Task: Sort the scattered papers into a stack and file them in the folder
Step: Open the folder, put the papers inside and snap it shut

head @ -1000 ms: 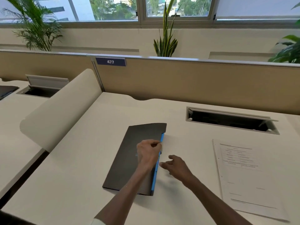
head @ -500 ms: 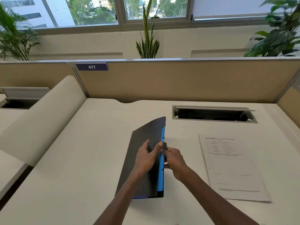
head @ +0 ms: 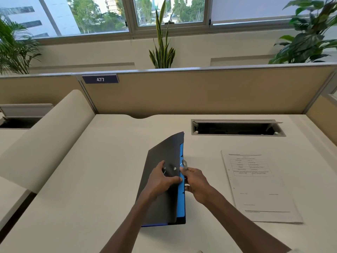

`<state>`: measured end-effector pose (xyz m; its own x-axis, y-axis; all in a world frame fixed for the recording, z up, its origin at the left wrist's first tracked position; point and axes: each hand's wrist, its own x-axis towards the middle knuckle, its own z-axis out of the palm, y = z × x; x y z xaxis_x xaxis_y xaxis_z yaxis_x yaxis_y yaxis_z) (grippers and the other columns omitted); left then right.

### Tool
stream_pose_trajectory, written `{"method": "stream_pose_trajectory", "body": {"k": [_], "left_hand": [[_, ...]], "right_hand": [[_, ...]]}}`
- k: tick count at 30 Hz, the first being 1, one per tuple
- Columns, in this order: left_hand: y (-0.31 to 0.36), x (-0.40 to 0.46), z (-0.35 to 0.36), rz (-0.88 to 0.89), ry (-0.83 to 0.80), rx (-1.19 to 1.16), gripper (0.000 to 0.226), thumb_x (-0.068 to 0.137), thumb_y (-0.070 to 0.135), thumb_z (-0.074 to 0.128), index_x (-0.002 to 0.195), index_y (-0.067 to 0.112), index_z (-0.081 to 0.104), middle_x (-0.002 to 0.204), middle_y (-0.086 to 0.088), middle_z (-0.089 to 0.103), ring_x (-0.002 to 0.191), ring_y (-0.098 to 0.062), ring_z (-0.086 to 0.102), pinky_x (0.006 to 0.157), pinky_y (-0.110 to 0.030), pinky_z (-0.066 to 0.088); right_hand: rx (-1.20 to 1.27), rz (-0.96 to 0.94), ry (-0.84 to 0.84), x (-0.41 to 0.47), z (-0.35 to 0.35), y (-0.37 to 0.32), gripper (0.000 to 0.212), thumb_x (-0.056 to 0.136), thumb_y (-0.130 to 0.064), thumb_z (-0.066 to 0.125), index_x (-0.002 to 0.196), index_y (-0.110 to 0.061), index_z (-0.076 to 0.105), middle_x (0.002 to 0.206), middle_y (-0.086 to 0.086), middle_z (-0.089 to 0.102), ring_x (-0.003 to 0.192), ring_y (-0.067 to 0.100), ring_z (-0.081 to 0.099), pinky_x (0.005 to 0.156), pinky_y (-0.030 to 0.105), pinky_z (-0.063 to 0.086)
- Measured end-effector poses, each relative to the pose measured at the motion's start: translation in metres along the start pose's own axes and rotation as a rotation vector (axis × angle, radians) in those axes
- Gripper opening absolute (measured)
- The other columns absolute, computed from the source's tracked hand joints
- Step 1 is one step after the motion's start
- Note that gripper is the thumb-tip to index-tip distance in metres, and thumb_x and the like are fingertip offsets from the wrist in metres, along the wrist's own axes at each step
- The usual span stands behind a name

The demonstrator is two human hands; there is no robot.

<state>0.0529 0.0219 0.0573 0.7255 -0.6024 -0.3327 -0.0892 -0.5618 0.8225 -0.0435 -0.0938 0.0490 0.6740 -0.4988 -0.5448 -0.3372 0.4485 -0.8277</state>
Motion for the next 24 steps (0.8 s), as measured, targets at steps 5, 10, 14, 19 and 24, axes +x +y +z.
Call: {"method": "stream_pose_trajectory", "body": {"k": [5, 10, 14, 19, 24], "left_hand": [[0.015, -0.004, -0.004, -0.019, 0.07, -0.035, 0.09, 0.076, 0.02, 0.08, 0.152, 0.019, 0.033, 0.122, 0.0, 0.06, 0.066, 0.003, 0.052, 0.04, -0.002, 0.039], [0.034, -0.013, -0.006, 0.027, 0.126, 0.157, 0.073, 0.08, 0.022, 0.077, 0.145, 0.012, 0.046, 0.101, 0.005, 0.06, 0.068, 0.0, 0.058, 0.044, -0.007, 0.044], [0.044, -0.022, 0.005, 0.152, 0.189, 0.398, 0.017, 0.08, 0.016, 0.069, 0.095, 0.02, 0.062, 0.081, 0.005, 0.061, 0.071, -0.014, 0.066, 0.062, -0.03, 0.06], [0.044, -0.022, 0.021, 0.183, 0.201, 0.479, 0.022, 0.08, 0.009, 0.065, 0.064, 0.011, 0.048, 0.065, 0.0, 0.057, 0.047, -0.006, 0.042, 0.036, -0.012, 0.029], [0.044, -0.023, 0.027, 0.213, 0.221, 0.503, 0.013, 0.081, 0.009, 0.064, 0.069, 0.006, 0.061, 0.064, 0.002, 0.061, 0.044, -0.006, 0.047, 0.034, -0.01, 0.032]], "right_hand": [[-0.029, 0.014, 0.018, 0.007, -0.012, 0.006, 0.02, 0.097, -0.03, 0.054, 0.103, -0.015, 0.067, 0.099, 0.01, 0.069, 0.085, 0.023, 0.066, 0.057, 0.027, 0.053], [-0.129, 0.053, 0.093, 0.02, -0.03, 0.024, 0.016, 0.097, -0.025, 0.053, 0.092, -0.016, 0.065, 0.099, 0.024, 0.064, 0.086, 0.025, 0.061, 0.066, 0.035, 0.058], [-0.264, 0.005, 0.204, 0.031, -0.041, 0.039, 0.013, 0.095, -0.02, 0.054, 0.101, -0.011, 0.063, 0.09, 0.01, 0.064, 0.071, 0.021, 0.06, 0.057, 0.031, 0.049], [-0.535, -0.084, 0.293, 0.036, -0.053, 0.045, 0.045, 0.092, -0.028, 0.058, 0.132, -0.014, 0.042, 0.107, 0.007, 0.064, 0.088, 0.021, 0.067, 0.077, 0.037, 0.058], [-0.539, -0.115, 0.391, 0.029, -0.066, 0.042, 0.063, 0.088, -0.047, 0.057, 0.136, -0.012, 0.034, 0.126, 0.01, 0.059, 0.105, 0.025, 0.062, 0.083, 0.036, 0.054]]}}
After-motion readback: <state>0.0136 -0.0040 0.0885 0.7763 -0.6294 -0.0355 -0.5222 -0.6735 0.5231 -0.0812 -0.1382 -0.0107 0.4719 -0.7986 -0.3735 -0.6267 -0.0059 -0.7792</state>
